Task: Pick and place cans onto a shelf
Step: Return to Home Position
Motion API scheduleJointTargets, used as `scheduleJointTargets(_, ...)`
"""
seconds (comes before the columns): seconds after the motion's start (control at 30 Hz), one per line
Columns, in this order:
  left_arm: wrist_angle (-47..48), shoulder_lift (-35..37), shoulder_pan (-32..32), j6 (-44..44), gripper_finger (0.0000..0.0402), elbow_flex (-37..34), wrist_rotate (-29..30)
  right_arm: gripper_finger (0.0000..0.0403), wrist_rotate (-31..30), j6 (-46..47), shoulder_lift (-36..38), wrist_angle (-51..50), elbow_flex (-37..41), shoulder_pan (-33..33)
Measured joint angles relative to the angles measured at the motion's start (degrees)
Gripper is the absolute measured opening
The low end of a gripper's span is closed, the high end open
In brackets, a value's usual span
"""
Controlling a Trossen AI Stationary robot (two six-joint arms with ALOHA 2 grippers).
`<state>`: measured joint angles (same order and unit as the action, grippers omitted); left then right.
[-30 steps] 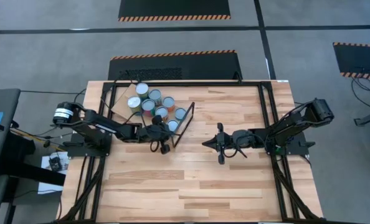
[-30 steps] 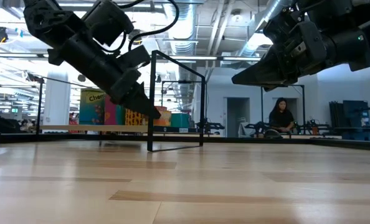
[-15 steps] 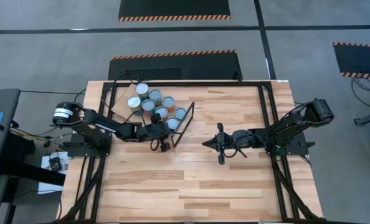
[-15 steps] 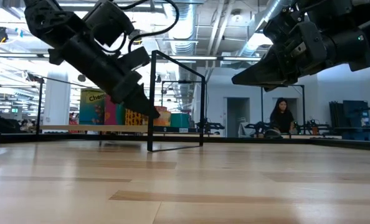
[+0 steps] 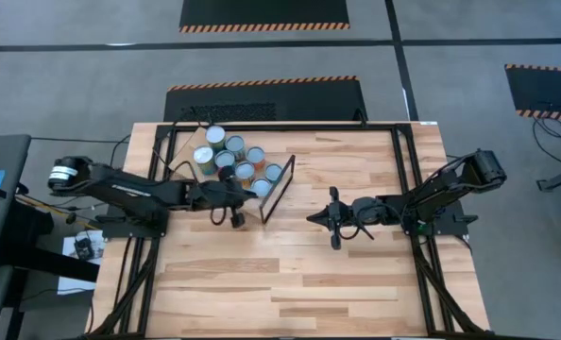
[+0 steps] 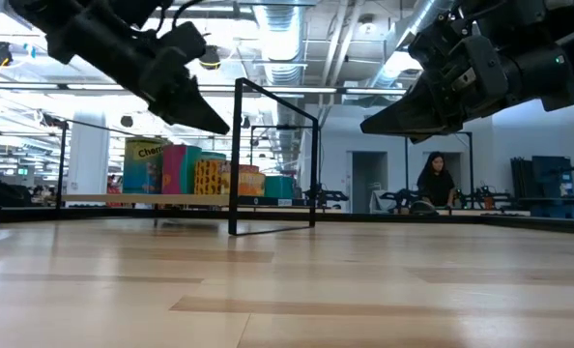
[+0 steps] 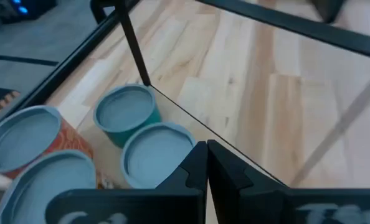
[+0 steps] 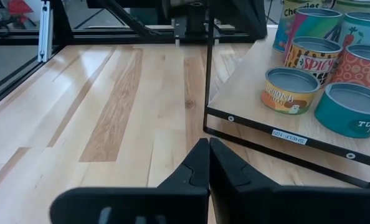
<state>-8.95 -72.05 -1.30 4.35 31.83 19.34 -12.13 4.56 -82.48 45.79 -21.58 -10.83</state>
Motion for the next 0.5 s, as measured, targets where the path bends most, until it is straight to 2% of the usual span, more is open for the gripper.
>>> scheduleJointTargets(0.13,-0.5,5.0,0.0,-0.1,0.0,-3.4,-3.9,0.002,0.0,0.0,0.0,-0.3,0.0,0.0)
scheduleJointTargets(0.33,-6.9,11.7,-0.1,-0.8,0.0,-10.8,-11.2,0.0022,0.1,-1.6,0.3,-0.5,0.0,0.0)
scheduleJointTargets(0.5,-12.9,17.2,-0.1,-1.3,0.0,-16.2,-15.9,0.0016,0.7,-2.0,4.0,-3.0,0.0,0.0)
